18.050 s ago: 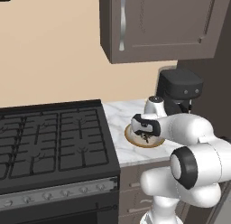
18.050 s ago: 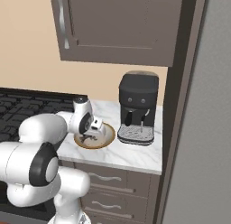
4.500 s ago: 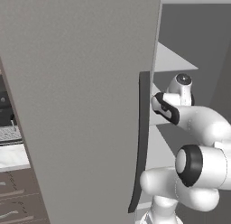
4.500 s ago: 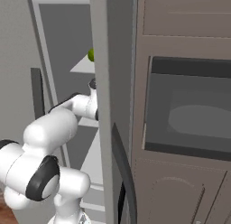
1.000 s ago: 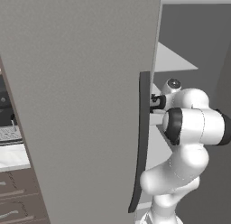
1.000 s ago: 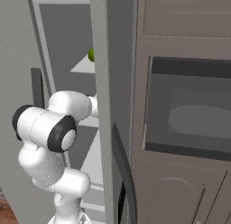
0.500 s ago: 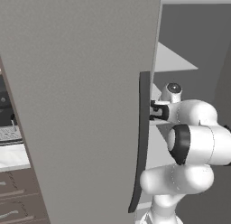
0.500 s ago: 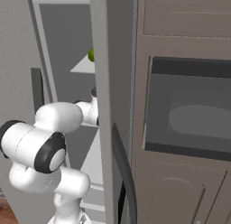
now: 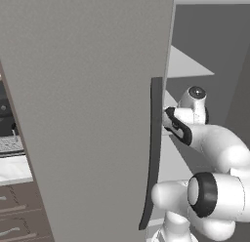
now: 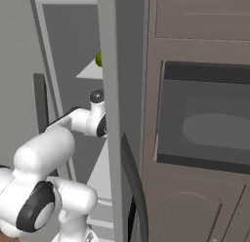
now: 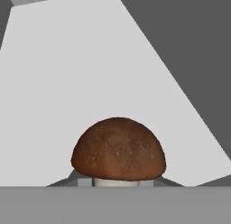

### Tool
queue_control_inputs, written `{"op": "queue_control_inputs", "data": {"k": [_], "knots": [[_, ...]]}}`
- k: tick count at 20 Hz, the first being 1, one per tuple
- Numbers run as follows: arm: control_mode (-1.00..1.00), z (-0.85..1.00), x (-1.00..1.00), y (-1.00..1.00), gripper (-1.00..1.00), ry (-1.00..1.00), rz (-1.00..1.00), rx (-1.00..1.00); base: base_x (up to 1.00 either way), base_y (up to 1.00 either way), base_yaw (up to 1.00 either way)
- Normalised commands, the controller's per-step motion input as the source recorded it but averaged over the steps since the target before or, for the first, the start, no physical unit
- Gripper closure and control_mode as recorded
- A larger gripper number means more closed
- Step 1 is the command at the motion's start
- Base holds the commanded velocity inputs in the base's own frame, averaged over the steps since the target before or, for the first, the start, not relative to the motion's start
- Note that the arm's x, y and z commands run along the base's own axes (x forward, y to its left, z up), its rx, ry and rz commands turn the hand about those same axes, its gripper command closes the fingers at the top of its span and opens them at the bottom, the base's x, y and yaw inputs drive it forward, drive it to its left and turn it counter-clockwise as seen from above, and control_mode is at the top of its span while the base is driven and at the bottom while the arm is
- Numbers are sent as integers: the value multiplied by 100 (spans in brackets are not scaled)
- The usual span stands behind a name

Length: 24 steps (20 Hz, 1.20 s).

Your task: Take the lime, mushroom, and fish from the freezer and place them in the bowl on the counter.

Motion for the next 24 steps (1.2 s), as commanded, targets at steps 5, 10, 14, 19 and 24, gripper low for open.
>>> {"op": "queue_control_inputs", "data": {"k": [5,10,14,19,24], "knots": [[-100,45,-75,0,100,2,2,0,0,0,0],[-100,22,-94,0,100,0,0,0,0,0,0],[-100,21,-100,0,100,0,0,0,0,0,0],[-100,37,-99,23,100,0,0,0,0,0,0],[-100,56,-82,54,100,0,0,0,0,0,0]]}}
